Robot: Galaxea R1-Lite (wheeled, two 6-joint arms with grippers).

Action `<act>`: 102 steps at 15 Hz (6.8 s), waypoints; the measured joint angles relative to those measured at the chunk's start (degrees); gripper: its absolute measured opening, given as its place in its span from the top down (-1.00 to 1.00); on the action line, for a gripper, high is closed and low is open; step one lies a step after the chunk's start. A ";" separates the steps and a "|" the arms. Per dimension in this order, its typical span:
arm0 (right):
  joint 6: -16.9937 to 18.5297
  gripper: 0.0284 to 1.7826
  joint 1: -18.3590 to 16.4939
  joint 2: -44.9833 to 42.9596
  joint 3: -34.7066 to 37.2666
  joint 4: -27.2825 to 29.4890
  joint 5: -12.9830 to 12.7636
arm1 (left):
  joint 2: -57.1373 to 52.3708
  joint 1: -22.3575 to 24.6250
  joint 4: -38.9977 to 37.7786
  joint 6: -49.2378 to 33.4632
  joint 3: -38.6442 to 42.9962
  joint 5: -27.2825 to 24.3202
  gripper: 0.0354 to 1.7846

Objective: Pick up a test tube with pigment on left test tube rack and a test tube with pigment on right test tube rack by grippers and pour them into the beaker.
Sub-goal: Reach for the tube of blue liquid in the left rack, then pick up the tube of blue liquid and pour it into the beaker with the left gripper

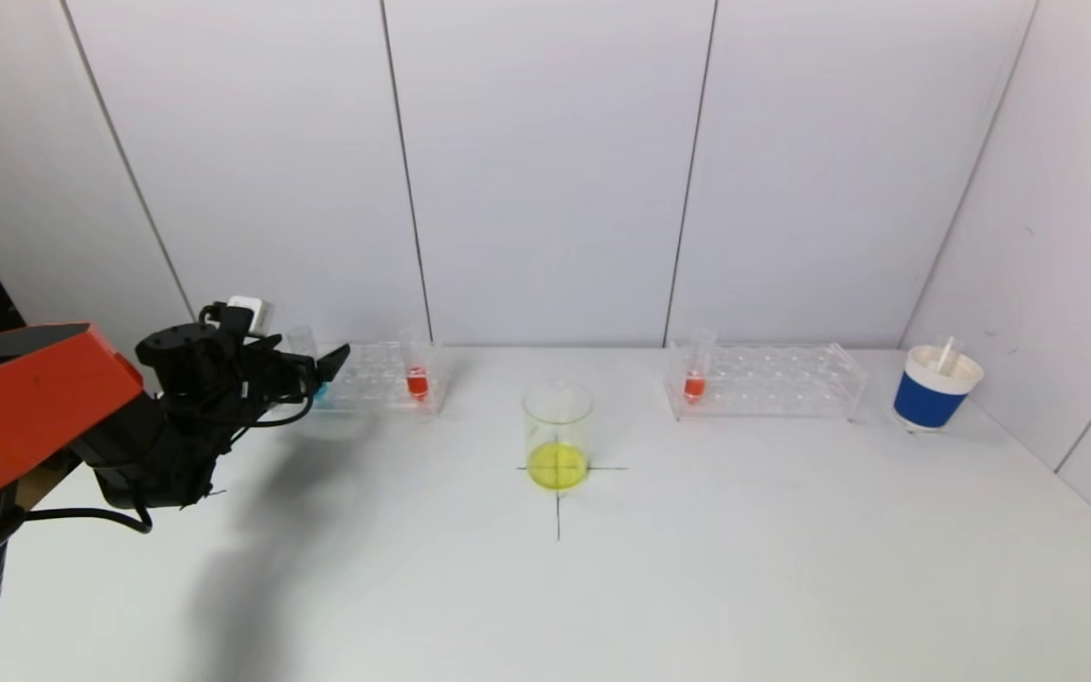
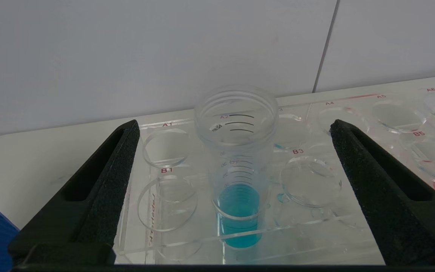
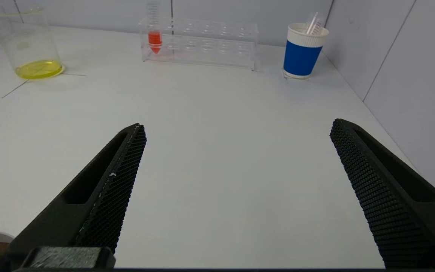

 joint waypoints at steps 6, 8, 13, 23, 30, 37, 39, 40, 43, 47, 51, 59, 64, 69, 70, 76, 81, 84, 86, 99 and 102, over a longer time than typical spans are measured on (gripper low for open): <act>0.01 -0.99 -0.02 0.00 0.00 -0.01 0.00 | 0.16 0.00 0.00 0.00 -0.10 0.07 -0.98; 0.00 -0.99 0.02 0.00 0.00 -0.01 0.00 | 0.17 0.00 0.00 0.00 -0.10 0.02 -0.93; 0.00 -0.99 -0.02 0.00 0.00 -0.01 0.00 | 0.30 -0.05 -0.01 -0.02 -0.66 0.07 -0.27; 0.00 -0.99 0.02 0.00 0.00 0.00 -0.01 | 0.79 -0.05 -0.12 -0.02 -1.12 0.10 0.51; 0.00 -0.99 -0.02 0.00 0.00 0.00 0.00 | 0.66 -0.05 -0.01 -0.07 -1.06 0.11 0.51; 0.00 -0.99 0.00 0.00 0.00 -0.01 0.00 | -1.33 -0.02 0.96 0.00 -1.18 0.13 0.51; 0.00 -0.99 -0.02 0.00 0.00 0.00 0.00 | -2.29 -0.07 1.54 -0.02 -1.51 0.11 0.51; 0.00 -0.99 -0.02 0.00 0.00 0.00 0.00 | -2.84 -0.11 2.28 -0.02 -1.82 0.13 0.51; 0.00 -0.99 0.00 0.00 0.00 0.00 0.00 | -4.52 -0.16 4.40 0.00 -3.13 0.11 0.51; 0.00 -0.99 -0.02 0.00 0.00 0.00 0.00 | -6.92 -0.27 7.44 -0.02 -5.42 0.20 0.51; 0.01 -0.99 0.00 0.00 0.00 0.00 0.00 | -9.62 -0.77 11.57 -0.02 -8.66 0.52 0.51; 0.01 -0.99 0.00 0.00 0.00 0.00 0.00 | -17.51 -7.12 25.16 1.28 -15.84 0.55 0.51; 0.01 -0.99 -0.02 0.00 0.00 0.00 0.00 | -19.57 -14.54 32.51 2.84 -20.72 0.44 0.51; 0.01 -0.99 0.00 0.00 0.00 0.00 0.00 | -19.71 -22.20 35.78 6.38 -24.11 -0.28 0.51; 0.00 -0.99 0.02 0.00 0.00 0.02 0.00 | -19.35 -23.50 36.22 8.50 -24.61 -0.83 0.51; 0.00 -0.99 -0.02 0.00 0.00 -0.01 0.00 | -15.99 -29.51 38.50 11.01 -25.19 -2.71 0.51; 0.00 -0.99 0.00 0.02 0.00 0.00 0.00 | -12.71 -29.98 37.60 14.95 -25.19 -5.63 0.51; 0.00 -0.99 -0.02 0.02 0.00 -0.01 0.00 | -12.04 -29.83 37.40 20.60 -24.97 -12.08 0.51; 0.00 -0.99 -0.02 0.02 0.00 0.00 0.00 | -11.85 -29.73 37.40 23.30 -24.86 -14.07 0.51; 0.00 -0.99 0.00 0.02 0.00 0.00 0.00 | -9.13 -26.61 35.77 48.76 -23.65 -32.80 0.51; 0.00 -0.99 0.00 0.02 0.00 -0.01 0.00 | -8.63 -26.48 33.35 53.78 -21.91 -34.90 0.51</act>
